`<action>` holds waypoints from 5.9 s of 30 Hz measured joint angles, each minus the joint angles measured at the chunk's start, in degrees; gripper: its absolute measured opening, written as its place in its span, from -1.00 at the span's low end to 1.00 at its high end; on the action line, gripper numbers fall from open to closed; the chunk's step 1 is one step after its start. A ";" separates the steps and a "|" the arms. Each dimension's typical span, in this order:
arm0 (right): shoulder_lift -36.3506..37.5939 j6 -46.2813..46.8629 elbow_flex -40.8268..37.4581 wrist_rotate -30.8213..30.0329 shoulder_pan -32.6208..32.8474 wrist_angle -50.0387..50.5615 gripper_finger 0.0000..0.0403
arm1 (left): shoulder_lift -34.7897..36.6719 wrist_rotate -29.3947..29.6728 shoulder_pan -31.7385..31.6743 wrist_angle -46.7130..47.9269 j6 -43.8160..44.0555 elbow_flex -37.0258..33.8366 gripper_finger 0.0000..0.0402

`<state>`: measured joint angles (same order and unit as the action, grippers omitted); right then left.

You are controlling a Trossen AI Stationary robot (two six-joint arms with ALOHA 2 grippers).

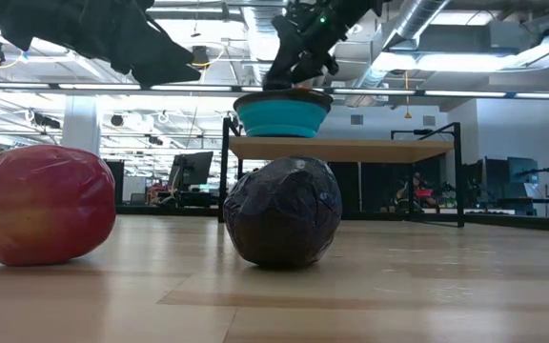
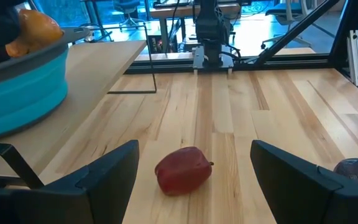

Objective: Pick & Place Fruit
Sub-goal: Put the purple mangosteen into the blue strainer bowl on the shelf, then put the top red apple into the blue strainer bowl on the shelf

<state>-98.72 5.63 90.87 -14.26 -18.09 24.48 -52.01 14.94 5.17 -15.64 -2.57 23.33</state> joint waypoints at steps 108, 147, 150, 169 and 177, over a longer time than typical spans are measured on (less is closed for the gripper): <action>-1.19 8.51 -28.90 6.51 21.72 -9.55 0.57 | -41.22 -4.96 -1.51 -38.12 -7.81 -0.72 0.50; -11.80 1.12 -20.81 3.70 22.30 -10.70 0.34 | -27.59 6.09 -0.85 -12.02 -6.08 -0.60 0.50; -12.09 1.89 -20.83 3.67 22.58 -11.17 0.34 | -25.84 5.50 -3.37 -9.31 -6.40 -0.61 0.55; -12.22 4.59 -20.85 3.67 23.76 -10.85 0.34 | -39.34 -15.27 -14.84 -14.73 -15.23 -0.61 0.79; -11.89 9.67 -20.85 3.33 25.80 -2.69 0.34 | -39.39 -15.41 -14.84 -14.81 -12.03 -0.61 0.36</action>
<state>-110.61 15.30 70.02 -10.93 7.70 21.79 -91.40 -0.47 -9.67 -30.45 -14.60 22.72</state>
